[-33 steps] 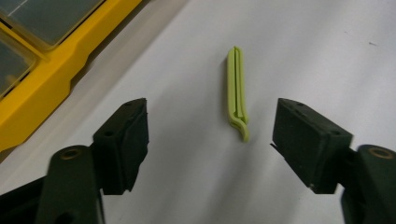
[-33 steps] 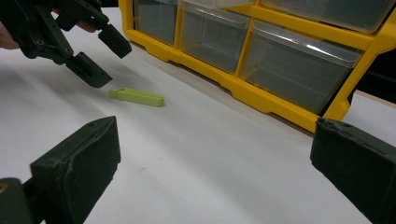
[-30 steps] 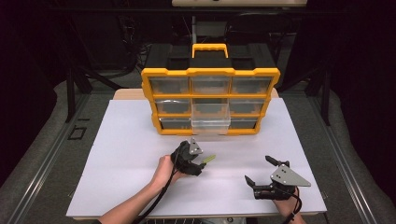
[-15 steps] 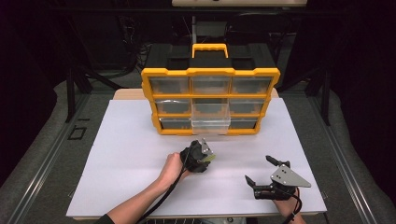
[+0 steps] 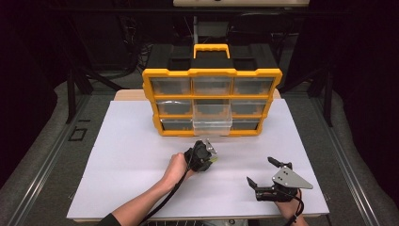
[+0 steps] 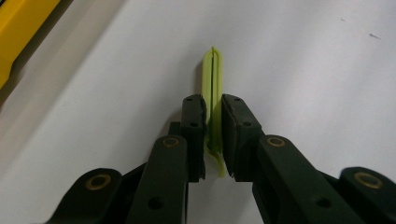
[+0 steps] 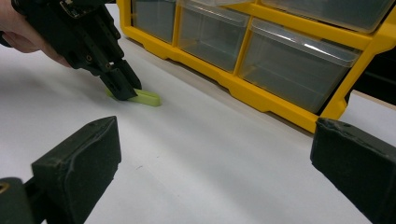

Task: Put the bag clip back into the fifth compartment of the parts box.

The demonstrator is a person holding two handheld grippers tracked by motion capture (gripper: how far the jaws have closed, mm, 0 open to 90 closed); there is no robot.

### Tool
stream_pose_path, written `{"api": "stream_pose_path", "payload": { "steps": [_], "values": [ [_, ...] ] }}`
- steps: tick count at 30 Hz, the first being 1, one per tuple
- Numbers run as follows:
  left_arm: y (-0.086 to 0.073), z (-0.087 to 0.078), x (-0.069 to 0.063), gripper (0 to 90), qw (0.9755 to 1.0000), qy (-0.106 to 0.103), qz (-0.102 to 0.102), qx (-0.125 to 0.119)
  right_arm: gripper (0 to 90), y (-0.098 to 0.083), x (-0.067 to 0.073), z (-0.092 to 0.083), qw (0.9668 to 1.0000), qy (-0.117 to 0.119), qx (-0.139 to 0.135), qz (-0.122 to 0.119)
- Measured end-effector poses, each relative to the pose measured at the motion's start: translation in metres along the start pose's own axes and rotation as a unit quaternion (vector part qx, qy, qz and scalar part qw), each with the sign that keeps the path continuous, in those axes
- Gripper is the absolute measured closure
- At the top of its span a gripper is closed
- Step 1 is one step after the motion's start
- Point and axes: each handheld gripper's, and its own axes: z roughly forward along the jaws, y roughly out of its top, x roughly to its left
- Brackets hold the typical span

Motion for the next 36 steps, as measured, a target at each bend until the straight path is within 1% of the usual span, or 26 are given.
{"api": "stream_pose_path", "payload": {
  "steps": [3,5,6,9,13,14,16,20,21,26,28,31,36],
  "values": [
    [0.0,-0.001,0.001,80.2,1.0,-0.005,-0.001,0.001,1.5,0.0,0.0,0.0,1.0,0.0,0.002,-0.001],
    [0.0,-0.002,0.002,80.3,1.0,-0.008,-0.002,-0.004,1.5,0.0,0.0,0.0,1.0,0.0,0.0,-0.001],
    [-0.001,-0.004,0.003,80.3,1.0,-0.009,0.001,-0.003,1.6,0.0,-0.001,0.0,1.0,0.0,0.001,-0.001],
    [-0.002,-0.009,0.005,80.3,0.9999,-0.007,0.002,-0.009,1.6,0.0,-0.001,0.0,1.0,0.001,0.003,0.001],
    [-0.007,-0.016,0.007,80.3,0.9999,-0.005,-0.004,-0.012,1.6,0.0,0.0,0.0,1.0,0.0,0.003,0.0],
    [-0.009,-0.017,0.008,80.2,0.9999,-0.004,-0.001,-0.012,1.6,0.0,0.0,0.0,1.0,0.0,0.003,0.0],
    [-0.013,-0.02,0.008,80.2,0.9999,-0.004,-0.003,-0.012,1.6,0.0,0.0,0.0,1.0,-0.001,0.004,-0.001],
    [-0.019,-0.023,0.01,80.2,0.9999,-0.005,-0.004,-0.015,1.7,0.0,0.0,0.0,1.0,-0.001,0.006,-0.001],
    [-0.021,-0.025,0.01,80.2,0.9998,-0.007,-0.007,-0.016,1.7,0.0,0.0,0.0,1.0,-0.001,0.006,-0.001],
    [-0.026,-0.031,0.013,80.2,0.9997,-0.008,-0.007,-0.021,1.7,0.0,-0.001,0.0,1.0,-0.002,0.007,-0.001],
    [-0.029,-0.035,0.014,80.3,0.9997,-0.004,-0.007,-0.025,1.8,0.0,-0.001,0.0,1.0,-0.003,0.007,-0.001],
    [-0.032,-0.039,0.016,80.3,0.9996,-0.007,-0.007,-0.026,1.8,0.0,-0.001,0.0,1.0,-0.003,0.007,-0.001],
    [-0.039,-0.043,0.019,80.4,0.9996,-0.002,-0.009,-0.026,1.8,0.0,-0.001,0.0,1.0,-0.003,0.007,-0.001]
  ]
}}
